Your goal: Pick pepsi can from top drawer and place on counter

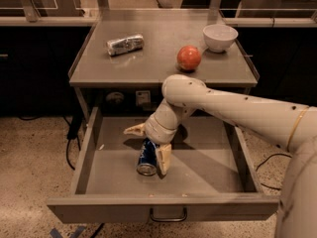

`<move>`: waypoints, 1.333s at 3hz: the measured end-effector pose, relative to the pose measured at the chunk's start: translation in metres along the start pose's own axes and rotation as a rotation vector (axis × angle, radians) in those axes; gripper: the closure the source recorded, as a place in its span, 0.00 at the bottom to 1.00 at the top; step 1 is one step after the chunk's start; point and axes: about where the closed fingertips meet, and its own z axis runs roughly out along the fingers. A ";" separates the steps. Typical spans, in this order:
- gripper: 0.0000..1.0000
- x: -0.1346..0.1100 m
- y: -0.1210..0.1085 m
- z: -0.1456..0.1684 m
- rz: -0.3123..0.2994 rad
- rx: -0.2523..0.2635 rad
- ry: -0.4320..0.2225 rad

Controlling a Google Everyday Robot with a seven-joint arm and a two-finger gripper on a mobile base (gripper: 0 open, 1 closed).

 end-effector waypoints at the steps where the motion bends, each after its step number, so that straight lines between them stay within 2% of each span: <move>1: 0.00 0.000 -0.013 0.015 -0.025 -0.024 -0.023; 2: 0.19 0.000 -0.014 0.015 -0.025 -0.024 -0.023; 4: 0.66 0.000 -0.014 0.015 -0.025 -0.024 -0.024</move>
Offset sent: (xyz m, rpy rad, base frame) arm 0.0060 0.0137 -0.0079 0.0017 0.0143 0.0322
